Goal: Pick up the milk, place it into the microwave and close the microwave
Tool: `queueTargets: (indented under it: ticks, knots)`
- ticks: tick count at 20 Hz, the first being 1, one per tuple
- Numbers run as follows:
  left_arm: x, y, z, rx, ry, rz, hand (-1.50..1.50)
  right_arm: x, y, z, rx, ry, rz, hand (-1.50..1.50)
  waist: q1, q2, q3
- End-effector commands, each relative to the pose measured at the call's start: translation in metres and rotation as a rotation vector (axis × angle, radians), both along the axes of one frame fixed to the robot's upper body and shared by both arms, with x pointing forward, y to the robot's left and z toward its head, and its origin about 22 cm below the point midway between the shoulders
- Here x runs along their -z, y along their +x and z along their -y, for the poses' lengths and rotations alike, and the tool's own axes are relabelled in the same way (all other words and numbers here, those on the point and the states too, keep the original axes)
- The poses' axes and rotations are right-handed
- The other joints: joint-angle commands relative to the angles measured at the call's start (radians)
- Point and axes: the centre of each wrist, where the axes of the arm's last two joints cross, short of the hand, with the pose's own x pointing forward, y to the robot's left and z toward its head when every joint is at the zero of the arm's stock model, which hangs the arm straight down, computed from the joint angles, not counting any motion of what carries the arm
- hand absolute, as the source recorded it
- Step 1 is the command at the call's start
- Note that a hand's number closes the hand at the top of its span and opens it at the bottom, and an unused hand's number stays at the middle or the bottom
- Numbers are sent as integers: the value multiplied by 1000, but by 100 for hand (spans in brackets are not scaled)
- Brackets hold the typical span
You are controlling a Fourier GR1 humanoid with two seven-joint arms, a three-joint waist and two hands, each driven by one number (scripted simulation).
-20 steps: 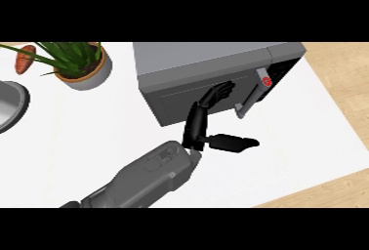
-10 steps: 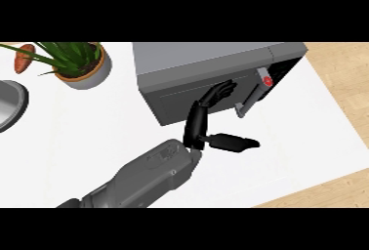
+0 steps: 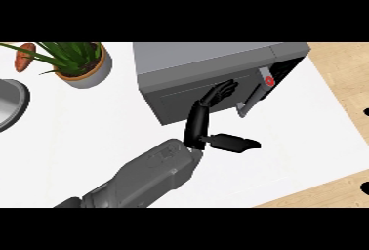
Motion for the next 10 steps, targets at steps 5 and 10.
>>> queueTargets:
  ticks: [5,10]
  knots:
    - [-9,24,-6,-94,-9,-22,-150,0,13,13,-37,81,-55,-150,-16,6,-1]
    - [-9,25,-7,-105,-13,-10,-150,-1,18,20,-62,100,-70,-150,-28,9,1]
